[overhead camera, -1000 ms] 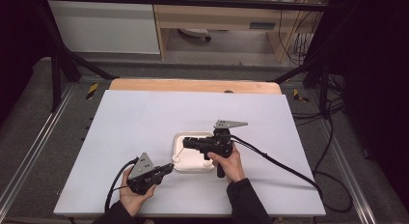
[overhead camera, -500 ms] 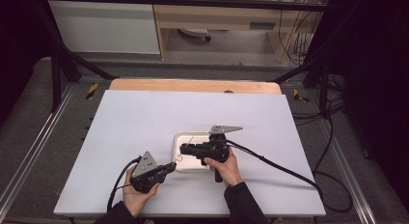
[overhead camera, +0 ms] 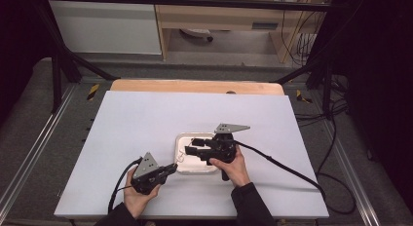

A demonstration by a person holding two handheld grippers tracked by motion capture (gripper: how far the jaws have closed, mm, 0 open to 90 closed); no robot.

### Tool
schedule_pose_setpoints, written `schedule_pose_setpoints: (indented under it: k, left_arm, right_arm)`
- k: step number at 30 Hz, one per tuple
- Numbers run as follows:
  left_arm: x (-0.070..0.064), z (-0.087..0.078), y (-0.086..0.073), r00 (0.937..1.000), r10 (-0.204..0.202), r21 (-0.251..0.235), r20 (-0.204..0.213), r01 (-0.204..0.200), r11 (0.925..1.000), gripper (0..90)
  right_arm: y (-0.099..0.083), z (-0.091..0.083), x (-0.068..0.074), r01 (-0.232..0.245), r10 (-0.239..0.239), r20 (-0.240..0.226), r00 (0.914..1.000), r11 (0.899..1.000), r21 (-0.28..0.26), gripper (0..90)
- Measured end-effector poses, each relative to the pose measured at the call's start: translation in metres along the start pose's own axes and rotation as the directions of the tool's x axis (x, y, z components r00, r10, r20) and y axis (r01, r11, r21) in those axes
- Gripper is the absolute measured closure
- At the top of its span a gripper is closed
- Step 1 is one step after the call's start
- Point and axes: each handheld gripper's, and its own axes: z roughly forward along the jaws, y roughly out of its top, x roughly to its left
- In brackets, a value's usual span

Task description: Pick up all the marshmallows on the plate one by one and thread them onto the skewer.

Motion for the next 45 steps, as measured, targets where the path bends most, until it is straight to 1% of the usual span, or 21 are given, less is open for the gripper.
schedule_pose_setpoints:
  k: [2,3,6,7,12,13,16,17,21,23,24,26,29,32,33,36,37,39,42,44,45]
  left_arm:
    - [0.001,-0.001,-0.001,1.0000,-0.003,0.002,-0.003,0.003,1.0000,88.5]
    - [0.002,0.000,0.000,0.9999,0.007,-0.008,0.007,-0.007,0.9999,88.5]
    - [0.003,-0.002,-0.001,0.9999,0.002,-0.013,0.013,-0.002,0.9999,88.5]
    - [0.004,-0.002,-0.001,0.9999,0.002,-0.016,0.014,-0.001,0.9999,88.5]
    - [0.004,-0.003,-0.002,0.9999,0.001,-0.013,0.016,-0.001,0.9999,88.5]
    - [0.004,-0.005,-0.002,0.9999,-0.011,0.005,-0.004,0.011,0.9999,88.5]
    - [0.004,-0.005,-0.002,1.0000,-0.010,0.009,-0.002,0.010,0.9999,88.5]
    - [0.004,-0.003,-0.002,0.9998,0.003,-0.005,0.019,-0.003,1.0000,88.5]
    - [0.004,-0.002,-0.002,0.9998,0.001,-0.003,0.020,-0.001,1.0000,88.5]
    - [0.005,-0.003,-0.003,0.9998,-0.005,0.002,0.018,0.005,1.0000,88.5]
    - [0.005,-0.004,-0.003,0.9999,-0.012,0.019,-0.003,0.012,0.9997,88.5]
    - [0.005,-0.004,-0.003,0.9999,-0.014,0.021,-0.003,0.014,0.9997,88.5]
    - [0.005,-0.004,-0.004,0.9999,-0.017,0.022,-0.003,0.017,0.9996,88.5]
    - [0.006,-0.004,-0.004,0.9999,-0.017,0.024,-0.002,0.017,0.9996,88.5]
    - [0.006,-0.004,-0.004,0.9998,-0.018,0.024,-0.002,0.018,0.9996,88.5]
    - [0.006,-0.004,-0.004,0.9998,-0.018,0.024,0.000,0.018,0.9995,88.5]
    - [0.006,-0.004,-0.004,0.9998,-0.017,0.024,0.000,0.017,0.9996,88.5]
    - [0.006,-0.004,-0.004,0.9999,-0.017,0.025,0.001,0.017,0.9995,88.5]
    - [0.006,-0.004,-0.004,0.9999,-0.017,0.025,0.002,0.017,0.9995,88.4]
    - [0.006,-0.004,-0.004,0.9999,-0.017,0.025,0.003,0.016,0.9995,88.5]
    - [0.006,-0.004,-0.004,0.9999,-0.017,0.026,0.003,0.017,0.9995,88.5]
  right_arm:
    - [0.004,-0.005,0.000,0.019,-0.019,0.041,0.9990,1.000,0.007,29.2]
    - [0.005,-0.007,0.000,0.030,-0.031,0.062,0.9976,0.999,0.018,25.4]
    - [0.005,-0.011,-0.003,0.082,-0.090,0.109,0.9900,0.994,0.073,16.0]
    - [0.004,-0.012,-0.003,0.088,-0.099,0.123,0.9875,0.992,0.094,13.9]
    - [-0.005,-0.018,-0.010,0.112,-0.136,0.169,0.9763,0.983,0.144,8.3]
    - [-0.007,-0.019,-0.011,0.117,-0.144,0.173,0.9743,0.980,0.159,7.5]
    - [-0.012,-0.022,-0.016,0.119,-0.159,0.196,0.9676,0.973,0.200,7.1]
    - [-0.014,-0.023,-0.017,0.117,-0.161,0.204,0.9655,0.970,0.211,7.1]
    - [-0.021,-0.024,-0.021,0.116,-0.173,0.226,0.9586,0.962,0.245,7.3]
    - [-0.025,-0.024,-0.023,0.118,-0.179,0.231,0.9564,0.960,0.254,8.0]
    - [-0.027,-0.024,-0.023,0.114,-0.178,0.234,0.9558,0.959,0.261,8.4]
    - [-0.031,-0.023,-0.025,0.116,-0.187,0.246,0.9511,0.954,0.276,10.0]
    - [-0.035,-0.020,-0.028,0.118,-0.202,0.248,0.9474,0.941,0.316,14.2]
    - [-0.038,-0.017,-0.029,0.111,-0.198,0.237,0.9513,0.935,0.336,23.0]
    - [-0.039,-0.016,-0.030,0.114,-0.203,0.237,0.9501,0.932,0.343,25.9]
    - [-0.043,-0.013,-0.031,0.109,-0.200,0.230,0.9523,0.929,0.355,35.8]
    - [-0.044,-0.012,-0.031,0.111,-0.205,0.234,0.9504,0.927,0.359,38.4]
    - [-0.046,-0.010,-0.032,0.106,-0.200,0.228,0.9529,0.924,0.367,43.4]
    - [-0.048,-0.008,-0.033,0.108,-0.209,0.234,0.9496,0.918,0.382,47.5]
    - [-0.049,-0.008,-0.033,0.117,-0.224,0.234,0.9462,0.910,0.398,49.9]
    - [-0.049,-0.008,-0.033,0.117,-0.225,0.232,0.9463,0.909,0.400,51.1]
